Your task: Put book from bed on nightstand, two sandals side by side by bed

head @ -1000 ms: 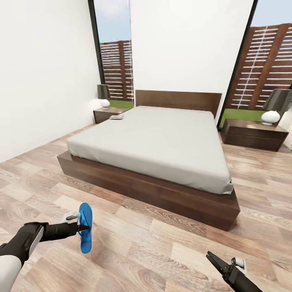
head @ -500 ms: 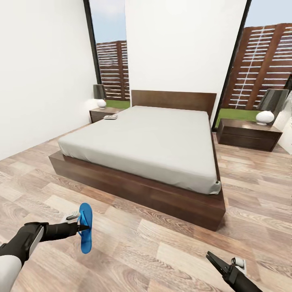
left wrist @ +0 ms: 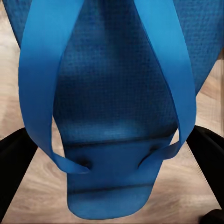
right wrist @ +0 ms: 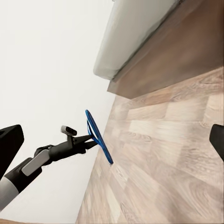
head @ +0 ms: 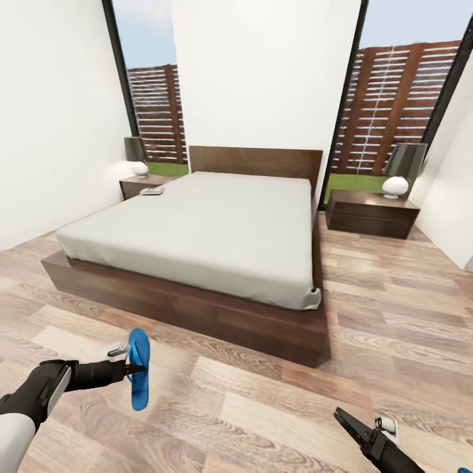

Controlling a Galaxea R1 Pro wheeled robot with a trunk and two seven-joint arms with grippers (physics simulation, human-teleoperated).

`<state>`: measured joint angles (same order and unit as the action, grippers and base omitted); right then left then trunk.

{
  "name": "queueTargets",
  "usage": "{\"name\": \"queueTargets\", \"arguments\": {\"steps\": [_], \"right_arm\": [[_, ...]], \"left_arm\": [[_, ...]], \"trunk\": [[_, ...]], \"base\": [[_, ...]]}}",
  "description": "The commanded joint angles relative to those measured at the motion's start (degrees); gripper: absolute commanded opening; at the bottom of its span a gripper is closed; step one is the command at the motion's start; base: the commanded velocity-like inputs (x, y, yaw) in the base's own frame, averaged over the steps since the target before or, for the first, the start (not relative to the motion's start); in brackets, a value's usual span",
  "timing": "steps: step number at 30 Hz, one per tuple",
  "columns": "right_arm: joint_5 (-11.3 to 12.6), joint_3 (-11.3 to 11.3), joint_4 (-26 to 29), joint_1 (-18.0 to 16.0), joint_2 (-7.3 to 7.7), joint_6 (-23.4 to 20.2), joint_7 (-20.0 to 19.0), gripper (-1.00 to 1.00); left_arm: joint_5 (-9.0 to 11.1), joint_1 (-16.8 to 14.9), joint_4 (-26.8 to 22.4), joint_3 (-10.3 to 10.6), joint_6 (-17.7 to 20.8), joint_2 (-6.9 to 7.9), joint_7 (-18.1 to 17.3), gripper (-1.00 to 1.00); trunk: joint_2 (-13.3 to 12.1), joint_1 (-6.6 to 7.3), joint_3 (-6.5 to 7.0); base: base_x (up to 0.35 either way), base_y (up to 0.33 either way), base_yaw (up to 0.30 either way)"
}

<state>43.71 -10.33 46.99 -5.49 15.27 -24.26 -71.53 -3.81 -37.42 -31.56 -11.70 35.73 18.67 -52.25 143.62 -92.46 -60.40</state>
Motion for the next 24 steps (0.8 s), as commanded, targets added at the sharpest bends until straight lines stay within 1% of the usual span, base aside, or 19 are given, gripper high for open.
{"name": "queueTargets", "arguments": {"steps": [1,10,16,24], "right_arm": [[0.3,0.0,-0.1,0.0,-0.01,-0.6,-0.1,1.0],[0.3,0.0,-0.1,0.0,-0.01,-0.6,-0.1,1.0],[0.3,0.0,-0.1,0.0,-0.02,-0.6,-0.1,1.0],[0.3,0.0,-0.1,0.0,0.0,-0.6,-0.1,1.0]], "left_arm": [[-0.3,0.0,-0.1,-0.3,0.5,-0.03,-0.4,-1.0],[-0.3,0.0,-0.1,-0.3,0.5,-0.08,-0.4,-1.0],[-0.4,0.0,-0.1,-0.3,0.5,-0.8,-0.3,-1.0],[-0.4,0.0,-0.1,-0.3,0.5,-1.05,-0.3,-1.0]], "trunk": [[0.0,0.01,-0.05],[0.0,0.01,-0.05],[0.0,0.01,-0.05],[0.0,0.01,-0.05]], "base": [[0.0,-0.259,-0.234],[0.0,-0.259,-0.224],[0.0,-0.259,-0.196],[0.0,-0.259,-0.181]]}}
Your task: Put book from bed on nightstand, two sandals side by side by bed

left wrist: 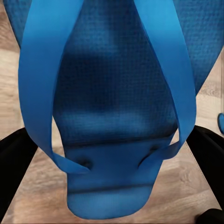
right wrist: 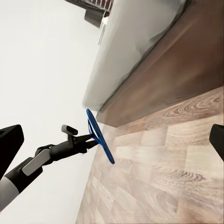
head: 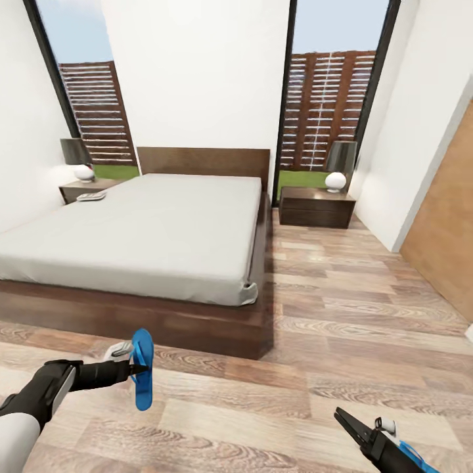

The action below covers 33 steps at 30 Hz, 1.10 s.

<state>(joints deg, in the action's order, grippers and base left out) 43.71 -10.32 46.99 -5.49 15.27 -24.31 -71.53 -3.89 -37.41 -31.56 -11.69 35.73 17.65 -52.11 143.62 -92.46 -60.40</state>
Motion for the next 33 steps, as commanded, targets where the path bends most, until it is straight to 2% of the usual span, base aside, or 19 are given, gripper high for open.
{"name": "queueTargets", "arguments": {"steps": [1,10,33], "right_arm": [[0.3,0.0,-0.1,0.0,0.0,-0.6,-0.1,1.0],[0.3,0.0,-0.1,0.0,-0.01,-0.6,-0.1,1.0],[0.3,0.0,-0.1,0.0,-0.04,-0.6,-0.1,1.0]], "left_arm": [[-0.3,0.0,-0.1,-0.3,0.5,-0.05,-0.4,-1.0],[-0.3,0.0,-0.1,-0.3,0.5,-0.07,-0.4,-1.0],[-0.3,0.0,-0.1,-0.3,0.5,-0.15,-0.2,-1.0]], "trunk": [[0.0,0.01,-0.05],[0.0,0.01,-0.05],[0.0,0.01,-0.05]], "base": [[0.0,-0.259,-0.167],[0.0,-0.259,-0.109],[0.0,-0.259,-0.006]]}}
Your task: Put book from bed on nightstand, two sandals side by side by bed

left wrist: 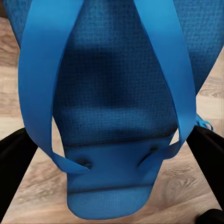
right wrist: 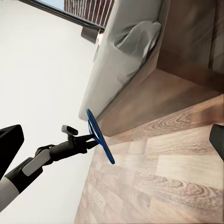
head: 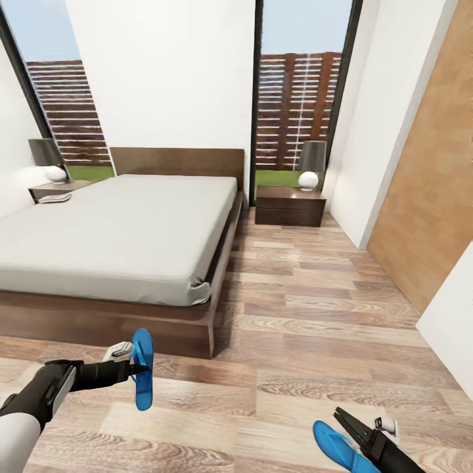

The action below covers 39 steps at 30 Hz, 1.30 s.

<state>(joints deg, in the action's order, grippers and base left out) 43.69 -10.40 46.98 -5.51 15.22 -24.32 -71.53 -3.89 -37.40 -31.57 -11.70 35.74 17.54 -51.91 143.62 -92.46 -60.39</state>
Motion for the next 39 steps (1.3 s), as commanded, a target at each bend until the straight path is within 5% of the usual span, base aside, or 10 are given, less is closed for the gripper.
{"name": "queueTargets", "arguments": {"steps": [1,39], "right_arm": [[0.3,0.0,0.0,0.0,0.0,-0.5,-0.1,1.0],[0.2,0.6,0.0,0.0,-0.19,-0.6,0.5,1.0]], "left_arm": [[-0.3,0.0,-0.1,-0.3,0.5,-0.05,-0.4,-1.0],[-0.2,0.0,2.4,-0.5,0.3,0.21,-0.6,-1.0]], "trunk": [[0.0,0.01,-0.05],[0.0,0.01,-0.05]], "base": [[0.0,-0.259,0.0],[0.0,-0.224,0.0]]}}
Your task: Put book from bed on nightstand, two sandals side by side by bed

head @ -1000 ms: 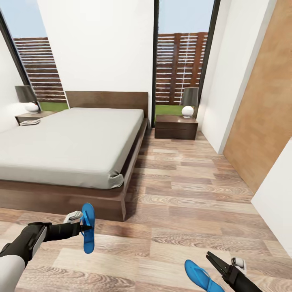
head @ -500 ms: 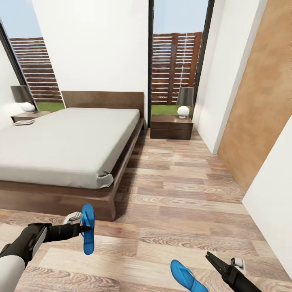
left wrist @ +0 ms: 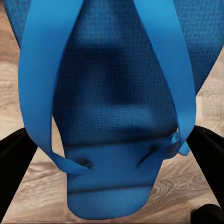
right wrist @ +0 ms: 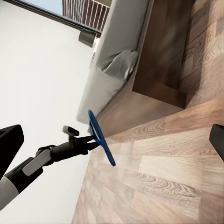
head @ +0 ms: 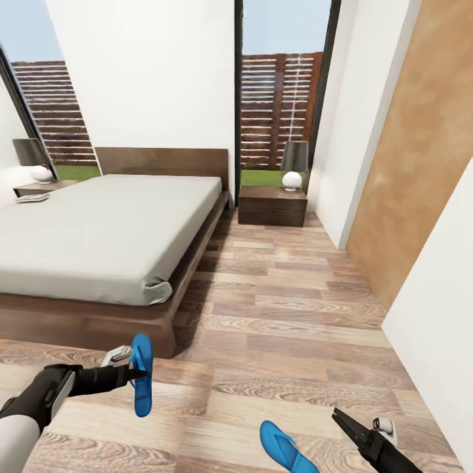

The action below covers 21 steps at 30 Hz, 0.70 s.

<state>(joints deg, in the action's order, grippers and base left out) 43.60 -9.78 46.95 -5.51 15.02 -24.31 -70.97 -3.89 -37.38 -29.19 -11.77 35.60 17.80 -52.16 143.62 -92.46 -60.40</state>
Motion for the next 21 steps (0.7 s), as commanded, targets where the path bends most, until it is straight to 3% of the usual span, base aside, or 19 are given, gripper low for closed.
{"name": "queueTargets", "arguments": {"steps": [1,5,11,15,21], "right_arm": [[0.3,0.0,0.0,0.0,0.01,-0.6,-0.1,1.0],[0.2,0.1,0.0,0.0,0.01,-0.6,-0.1,1.0],[0.2,0.2,0.0,0.0,0.01,-0.6,0.0,1.0],[0.2,0.2,0.0,0.0,0.01,-0.6,0.0,1.0],[0.2,0.2,0.0,0.0,0.01,-0.6,-0.1,1.0]], "left_arm": [[-0.2,0.0,0.4,-0.4,0.5,0.09,-0.5,-1.0],[0.2,0.1,2.8,-0.6,0.1,0.93,-1.1,-1.0],[2.1,0.1,9.4,-1.0,-4.5,2.55,-5.2,-1.0],[5.1,0.1,14.4,-1.7,-8.0,3.74,-8.2,-1.0],[9.7,0.1,20.5,-2.2,-10.6,5.02,-9.0,-1.0]], "trunk": [[0.0,0.01,-0.05],[0.0,0.01,-0.05],[0.0,0.01,-0.05],[0.0,0.01,-0.05],[0.0,0.01,-0.05]], "base": [[0.0,-0.034,0.0],[0.0,-0.02,0.0],[0.0,-0.005,0.0],[0.0,-0.001,0.0],[0.0,0.0,0.0]]}}
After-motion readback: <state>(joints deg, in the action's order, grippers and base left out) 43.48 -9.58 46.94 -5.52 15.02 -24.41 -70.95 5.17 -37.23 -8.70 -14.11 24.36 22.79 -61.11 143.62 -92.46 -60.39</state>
